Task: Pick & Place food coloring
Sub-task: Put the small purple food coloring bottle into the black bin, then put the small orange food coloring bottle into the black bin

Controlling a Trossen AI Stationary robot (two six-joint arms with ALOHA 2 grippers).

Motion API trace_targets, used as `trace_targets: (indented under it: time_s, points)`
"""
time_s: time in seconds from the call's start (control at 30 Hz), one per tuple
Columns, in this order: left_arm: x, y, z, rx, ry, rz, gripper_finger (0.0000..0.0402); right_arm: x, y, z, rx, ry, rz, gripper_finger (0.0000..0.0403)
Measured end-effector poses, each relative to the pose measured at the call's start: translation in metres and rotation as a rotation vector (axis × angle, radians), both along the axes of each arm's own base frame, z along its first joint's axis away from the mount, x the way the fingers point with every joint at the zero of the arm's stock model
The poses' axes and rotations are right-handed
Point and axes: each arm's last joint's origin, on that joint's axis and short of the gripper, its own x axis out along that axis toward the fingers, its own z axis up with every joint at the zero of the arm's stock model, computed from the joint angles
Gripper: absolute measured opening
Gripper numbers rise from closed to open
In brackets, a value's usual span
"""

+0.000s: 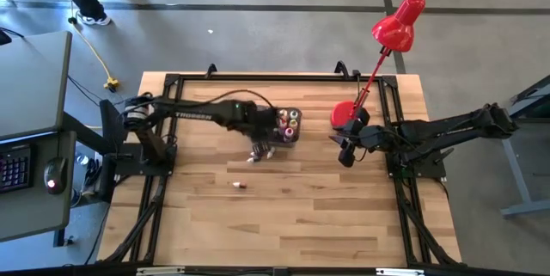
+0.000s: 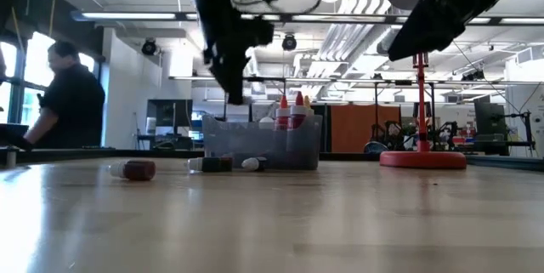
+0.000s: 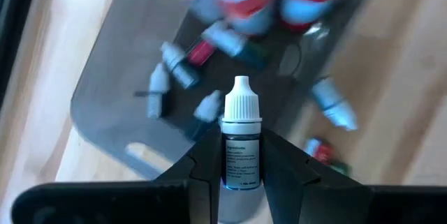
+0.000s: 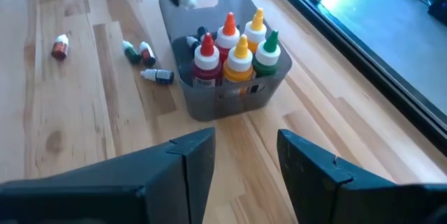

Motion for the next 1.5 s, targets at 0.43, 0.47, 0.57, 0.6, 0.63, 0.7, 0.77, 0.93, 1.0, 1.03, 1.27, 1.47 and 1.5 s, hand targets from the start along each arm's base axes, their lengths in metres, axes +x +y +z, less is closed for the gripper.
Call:
trace_targets:
  time_s: [0.43, 0.47, 0.57, 0.6, 0.63, 0.7, 0.77, 0.93, 1.0, 1.03, 1.27, 1.47, 1.5]
  points:
    - [-0.006, 0.047, -0.040, -0.046, -0.138, 0.034, 0.0072, -0.001, 0.001, -0.001, 0.010, 0.020, 0.027, 0.0149]
    - [-0.006, 0.047, -0.042, -0.041, -0.132, 0.030, 0.0072, -0.001, 0.001, -0.001, 0.012, 0.020, 0.031, 0.0149]
    - [-0.008, 0.046, -0.050, -0.047, -0.099, 0.027, 0.0072, 0.000, 0.001, -0.001, 0.013, 0.020, 0.031, 0.0149]
    - [-0.007, 0.046, -0.053, -0.048, -0.095, 0.027, 0.0072, 0.000, 0.001, -0.001, 0.012, 0.020, 0.031, 0.0149]
    - [-0.006, 0.046, -0.056, -0.049, -0.092, 0.027, 0.0072, 0.000, 0.001, -0.001, 0.013, 0.020, 0.031, 0.0149]
    - [-0.007, 0.046, -0.065, -0.054, -0.056, 0.030, 0.0072, 0.000, 0.001, -0.001, 0.013, 0.020, 0.031, 0.0149]
    - [-0.004, 0.048, -0.071, -0.047, -0.052, 0.028, 0.0072, 0.000, 0.001, -0.001, 0.013, 0.019, 0.031, 0.0149]
    - [-0.001, 0.050, -0.083, -0.036, -0.008, 0.021, 0.0103, 0.000, 0.001, -0.001, 0.019, 0.016, 0.027, 0.0149]
    - [-0.002, 0.050, -0.086, -0.032, 0.008, 0.024, 0.0125, 0.000, 0.001, -0.001, 0.019, 0.016, 0.027, 0.0149]
    - [-0.002, 0.050, -0.085, -0.029, 0.004, 0.025, 0.0136, 0.000, 0.001, -0.001, 0.019, 0.016, 0.027, 0.0149]
    - [0.002, 0.052, -0.074, -0.017, -0.013, 0.031, 0.0173, 0.000, 0.001, -0.001, 0.019, 0.015, 0.027, 0.0149]
    - [0.010, 0.052, -0.041, -0.072, 0.014, 0.013, 0.0174, 0.000, 0.001, -0.001, 0.020, 0.015, 0.026, 0.0149]
    - [0.010, 0.052, -0.034, -0.091, 0.032, 0.007, 0.0174, 0.000, 0.001, -0.001, 0.019, 0.015, 0.027, 0.0149]
